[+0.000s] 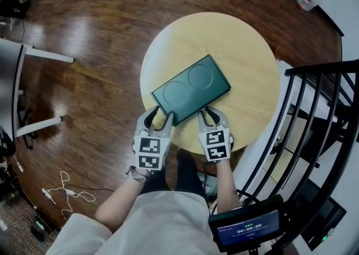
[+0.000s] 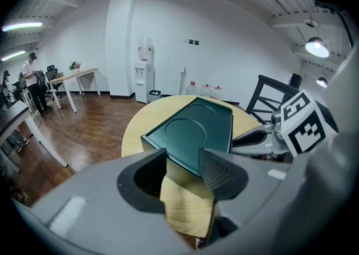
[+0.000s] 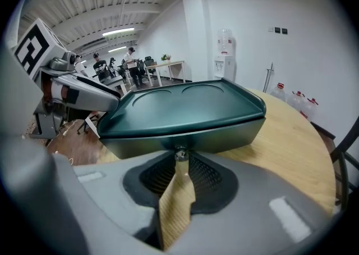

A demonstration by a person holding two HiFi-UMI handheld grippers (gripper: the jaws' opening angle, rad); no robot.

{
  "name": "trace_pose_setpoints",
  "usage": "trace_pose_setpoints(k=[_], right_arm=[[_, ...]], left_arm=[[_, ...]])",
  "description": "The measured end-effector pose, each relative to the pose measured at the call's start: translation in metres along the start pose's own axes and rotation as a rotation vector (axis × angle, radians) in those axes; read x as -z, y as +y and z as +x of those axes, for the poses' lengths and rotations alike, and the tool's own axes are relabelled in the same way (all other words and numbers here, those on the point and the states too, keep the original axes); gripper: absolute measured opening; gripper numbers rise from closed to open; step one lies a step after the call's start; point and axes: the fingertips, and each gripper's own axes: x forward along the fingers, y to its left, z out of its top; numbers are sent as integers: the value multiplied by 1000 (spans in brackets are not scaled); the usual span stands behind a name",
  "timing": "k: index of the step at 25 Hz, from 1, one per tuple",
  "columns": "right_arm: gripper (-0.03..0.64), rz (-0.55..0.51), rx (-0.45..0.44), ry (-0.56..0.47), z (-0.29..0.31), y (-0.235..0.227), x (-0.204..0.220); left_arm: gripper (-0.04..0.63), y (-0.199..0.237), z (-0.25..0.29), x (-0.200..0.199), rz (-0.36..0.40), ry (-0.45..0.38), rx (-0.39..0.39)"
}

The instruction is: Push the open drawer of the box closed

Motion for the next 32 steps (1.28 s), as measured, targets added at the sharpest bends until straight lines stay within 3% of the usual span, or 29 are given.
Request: trace_pose_setpoints(k=[19,26,32], right_arm=[[78,37,25,16,6,4,-5],[78,74,82,17,-10,2,-5],[78,76,159,-60,-44,-20,-16]], left_arm=[[196,6,0,1,-4,-13,-5],[196,18,-4,-8,6,-35,-1],[173,3,-8,-33,59,-96,34]])
